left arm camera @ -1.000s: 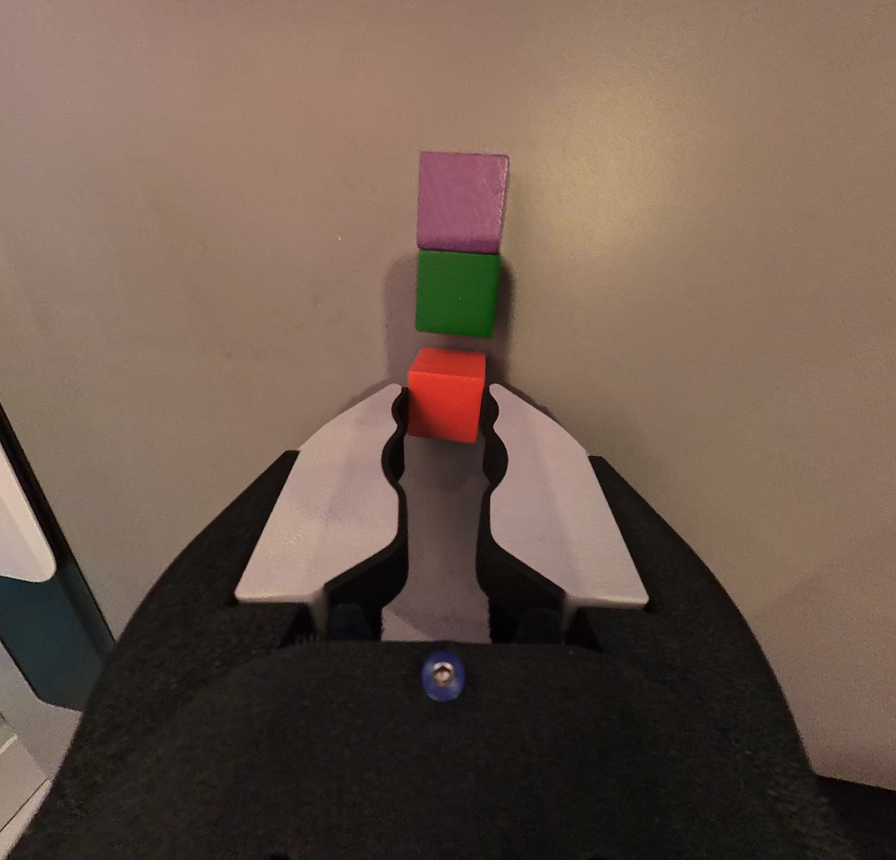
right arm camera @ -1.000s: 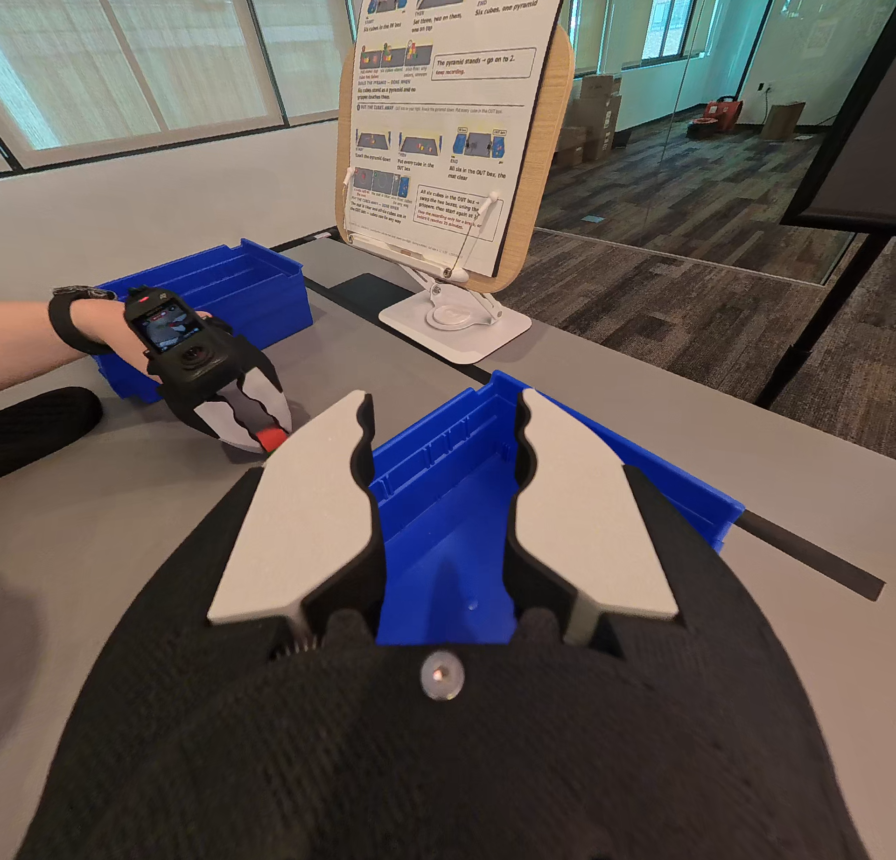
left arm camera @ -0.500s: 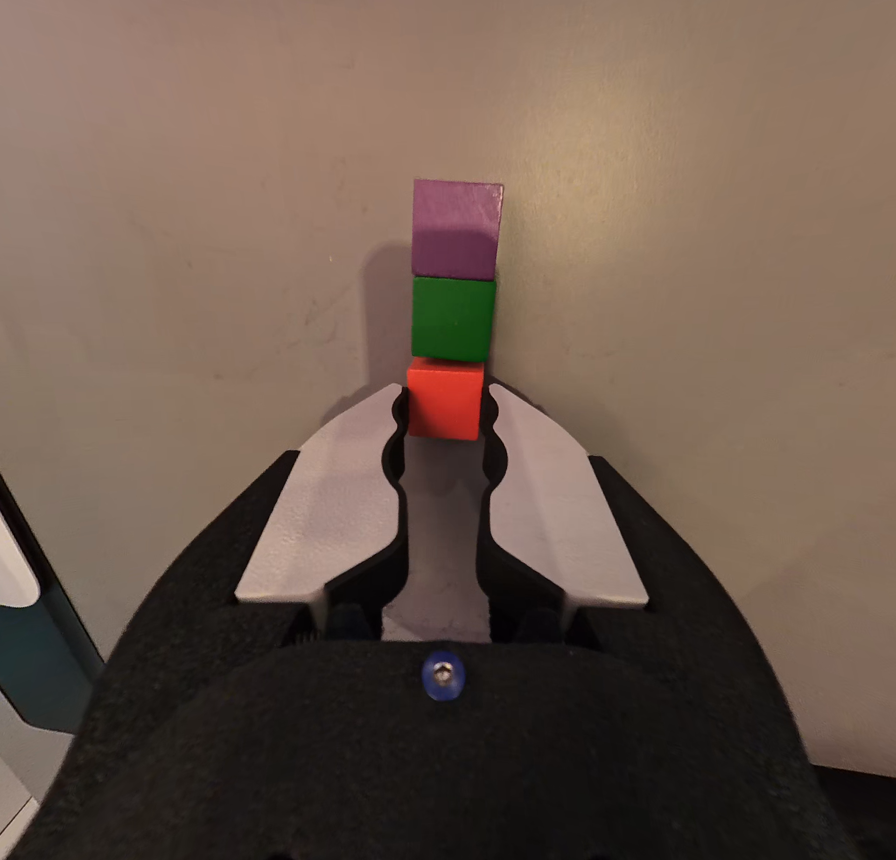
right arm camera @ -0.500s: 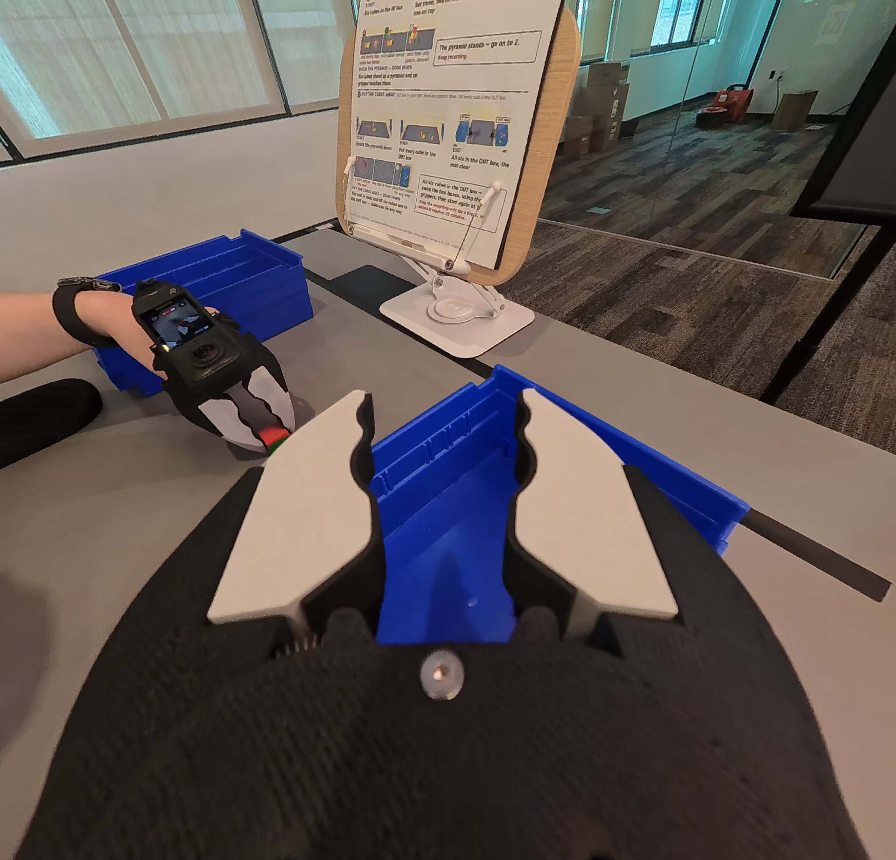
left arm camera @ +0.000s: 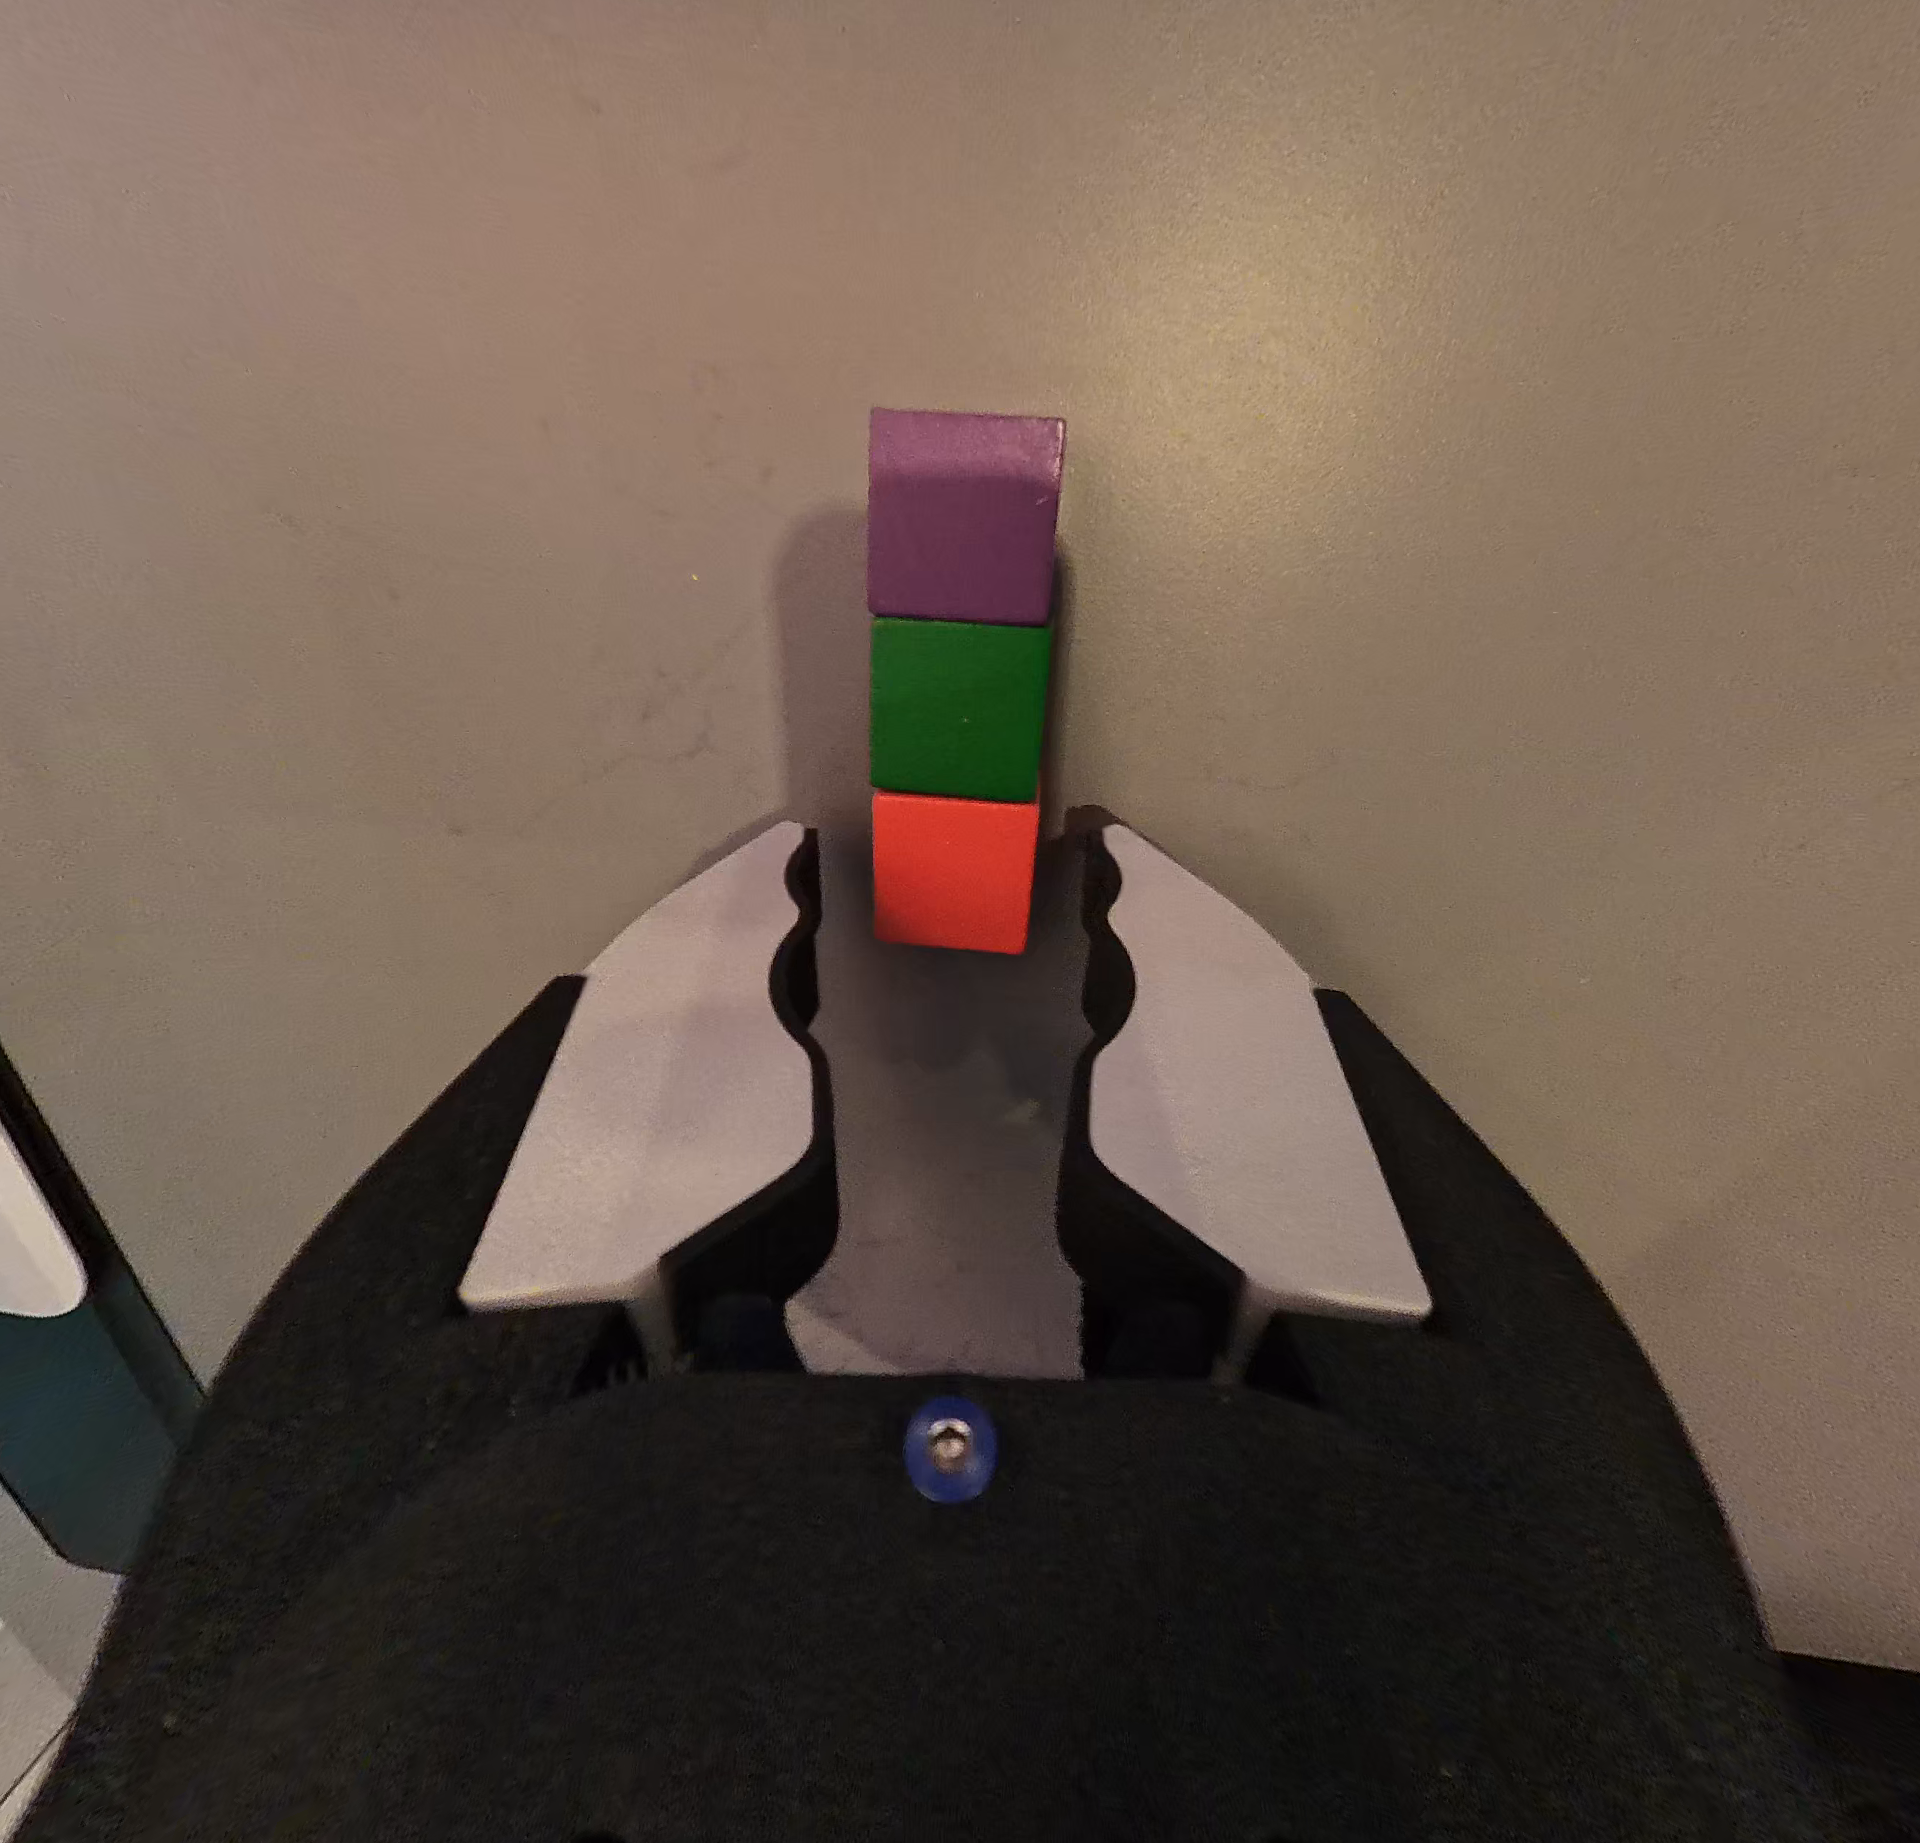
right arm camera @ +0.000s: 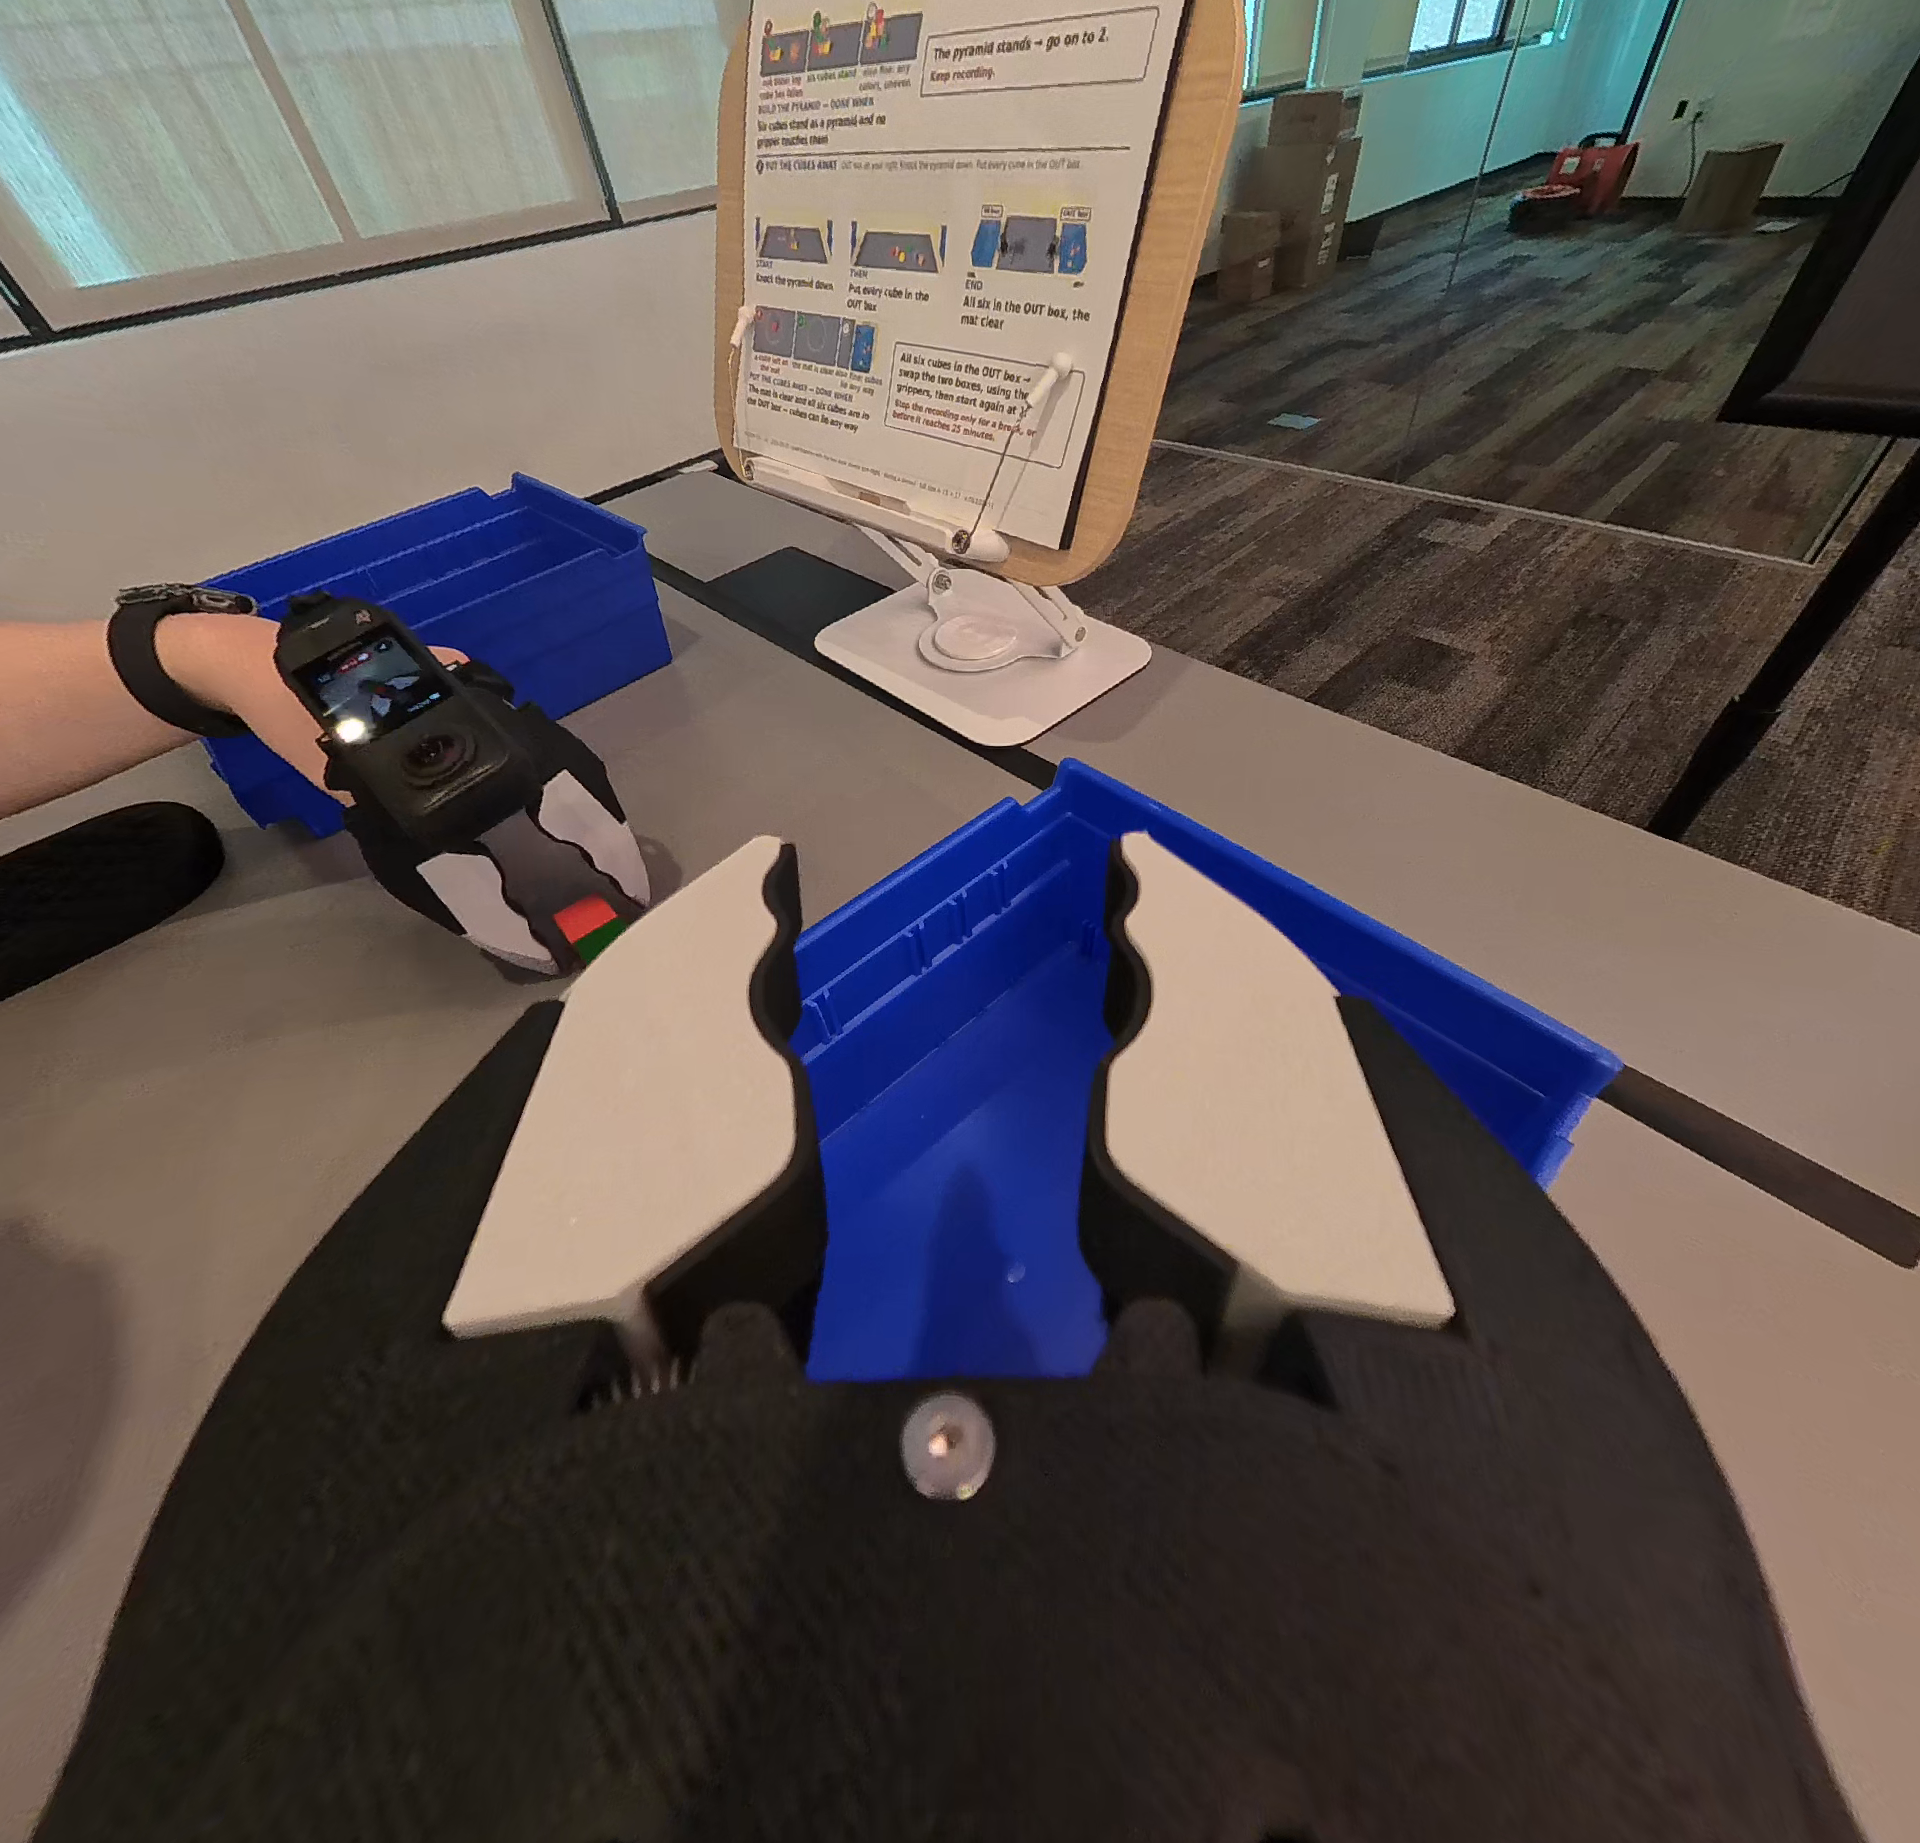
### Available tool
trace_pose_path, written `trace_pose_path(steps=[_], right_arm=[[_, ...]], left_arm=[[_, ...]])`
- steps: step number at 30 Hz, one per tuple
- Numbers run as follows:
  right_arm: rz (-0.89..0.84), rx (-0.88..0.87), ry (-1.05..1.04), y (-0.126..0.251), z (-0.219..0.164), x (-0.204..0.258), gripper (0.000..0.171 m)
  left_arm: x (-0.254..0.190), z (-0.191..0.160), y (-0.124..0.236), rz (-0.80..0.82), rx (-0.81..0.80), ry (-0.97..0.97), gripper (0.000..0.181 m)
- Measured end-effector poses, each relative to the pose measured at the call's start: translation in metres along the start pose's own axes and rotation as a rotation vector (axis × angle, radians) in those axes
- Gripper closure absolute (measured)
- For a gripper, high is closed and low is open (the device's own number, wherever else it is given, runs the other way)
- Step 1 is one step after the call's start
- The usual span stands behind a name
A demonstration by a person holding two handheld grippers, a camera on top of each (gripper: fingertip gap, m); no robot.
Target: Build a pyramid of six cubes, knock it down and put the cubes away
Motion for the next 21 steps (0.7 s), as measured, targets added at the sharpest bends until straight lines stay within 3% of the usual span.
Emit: trace_pose_path(steps=[7, 12, 17, 21], right_arm=[[0.002, 0.01, -0.002, -0.002, -0.002, -0.001, 0.114], [0.002, 0.021, 0.005, -0.003, -0.002, 0.0, 0.114], [0.002, 0.014, 0.001, -0.002, -0.002, -0.001, 0.114], [0.003, -0.008, -0.011, -0.004, 0.0, -0.001, 0.114]], left_arm=[[-0.002, -0.002, 0.011, 0.016, -0.032, -0.007, 0.134], [-0.011, -0.026, 0.062, 0.105, -0.158, 0.044, 0.142], [-0.025, -0.112, 0.144, 0.303, -0.372, 0.25, 0.144], [-0.039, -0.212, 0.162, 0.392, -0.449, 0.517, 0.143]])
Point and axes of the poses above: each gripper's, where its closed fingertips meet, y back along the fingers, z out of its top, x = y × z across the jaws, the point moved 10 cm from there along y, back along the fingers, and after that the axes turned 12 degrees about -z, right-handed, at the moved point
